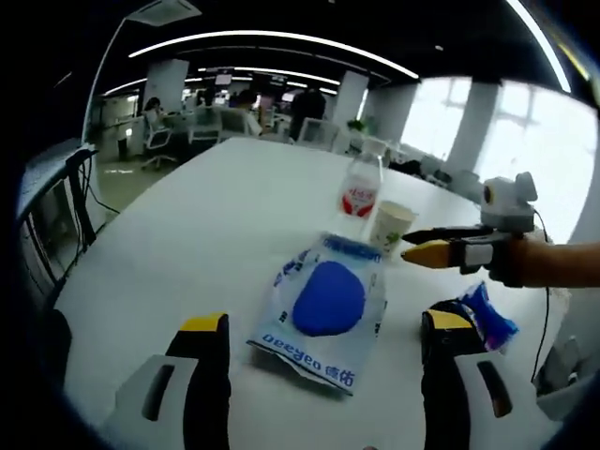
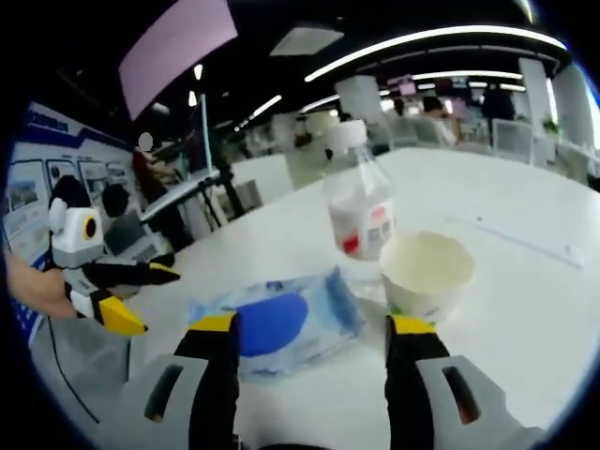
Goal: Arrange the tabletop items into an orderly group along one side of the table until the central work area is clear of visible clutter.
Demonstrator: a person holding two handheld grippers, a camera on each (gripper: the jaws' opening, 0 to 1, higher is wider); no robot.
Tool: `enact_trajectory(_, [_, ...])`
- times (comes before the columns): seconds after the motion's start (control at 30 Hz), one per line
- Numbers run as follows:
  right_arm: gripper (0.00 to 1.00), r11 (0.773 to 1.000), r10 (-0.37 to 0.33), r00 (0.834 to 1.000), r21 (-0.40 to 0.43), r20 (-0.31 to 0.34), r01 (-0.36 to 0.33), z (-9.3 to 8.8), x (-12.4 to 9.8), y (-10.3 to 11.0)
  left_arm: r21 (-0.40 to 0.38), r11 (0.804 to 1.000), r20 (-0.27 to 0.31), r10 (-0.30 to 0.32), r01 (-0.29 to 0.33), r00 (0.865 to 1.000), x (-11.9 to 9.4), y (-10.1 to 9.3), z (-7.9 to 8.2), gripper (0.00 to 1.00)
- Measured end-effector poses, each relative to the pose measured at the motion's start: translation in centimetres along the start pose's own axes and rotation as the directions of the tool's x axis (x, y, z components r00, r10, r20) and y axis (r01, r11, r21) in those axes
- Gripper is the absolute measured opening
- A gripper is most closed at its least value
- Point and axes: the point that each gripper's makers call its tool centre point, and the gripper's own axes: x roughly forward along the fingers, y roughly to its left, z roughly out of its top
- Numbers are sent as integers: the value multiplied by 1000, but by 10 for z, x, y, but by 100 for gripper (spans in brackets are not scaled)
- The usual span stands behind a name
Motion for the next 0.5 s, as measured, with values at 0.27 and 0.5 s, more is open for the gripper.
enact_trajectory(0.27, [60,1000,25,999,7,-34,-25,-9,9,3,-35,999,-18,0,-1,1000,0,-6,-14,80])
enact_trajectory(0.5, [60,1000,28,998,16,-49,-28,-12,18,-1,-130,991,-44,15,-21,999,3,-8,-25,77])
